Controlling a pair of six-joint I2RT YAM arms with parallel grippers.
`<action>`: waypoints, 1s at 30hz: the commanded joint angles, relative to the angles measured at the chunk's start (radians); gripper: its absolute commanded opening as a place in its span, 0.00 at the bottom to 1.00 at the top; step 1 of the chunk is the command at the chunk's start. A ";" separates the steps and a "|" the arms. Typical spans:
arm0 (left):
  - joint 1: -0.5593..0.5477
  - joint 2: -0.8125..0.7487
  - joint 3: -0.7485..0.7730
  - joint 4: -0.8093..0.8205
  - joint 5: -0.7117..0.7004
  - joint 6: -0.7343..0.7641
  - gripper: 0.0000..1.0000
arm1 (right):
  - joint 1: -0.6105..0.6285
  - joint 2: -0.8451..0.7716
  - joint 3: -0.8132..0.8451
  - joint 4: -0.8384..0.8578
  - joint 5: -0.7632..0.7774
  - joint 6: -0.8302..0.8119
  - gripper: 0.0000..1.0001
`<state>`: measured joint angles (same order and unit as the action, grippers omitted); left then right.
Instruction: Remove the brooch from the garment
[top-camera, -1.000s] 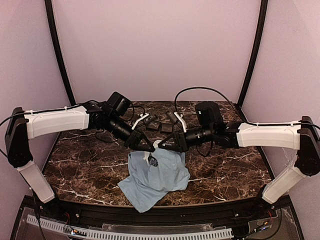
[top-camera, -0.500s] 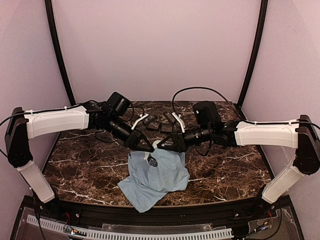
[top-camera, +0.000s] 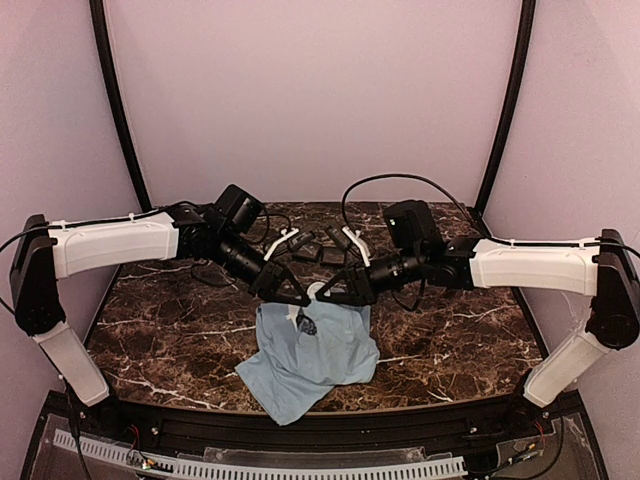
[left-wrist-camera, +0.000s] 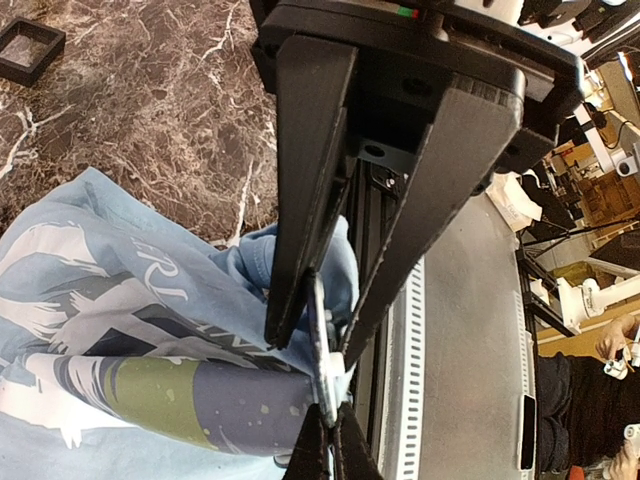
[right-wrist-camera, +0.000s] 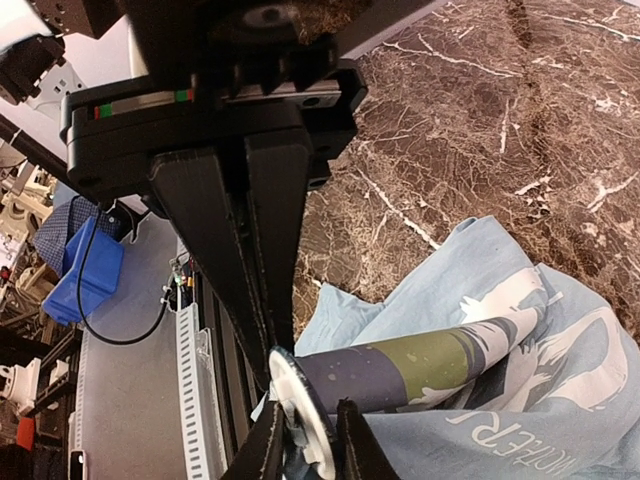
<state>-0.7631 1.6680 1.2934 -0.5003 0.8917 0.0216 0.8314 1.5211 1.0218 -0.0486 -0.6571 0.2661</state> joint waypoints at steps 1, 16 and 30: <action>-0.013 -0.037 0.012 0.066 0.060 0.005 0.01 | -0.003 0.011 0.011 -0.064 -0.036 -0.005 0.20; -0.012 -0.022 0.023 0.043 0.033 0.015 0.01 | -0.055 -0.111 -0.010 -0.016 -0.032 0.051 0.55; -0.013 -0.026 0.021 0.045 0.046 0.014 0.01 | -0.055 -0.036 -0.002 0.014 -0.104 0.064 0.23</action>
<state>-0.7715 1.6680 1.2934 -0.4717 0.9092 0.0231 0.7807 1.4643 1.0225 -0.0692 -0.7265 0.3252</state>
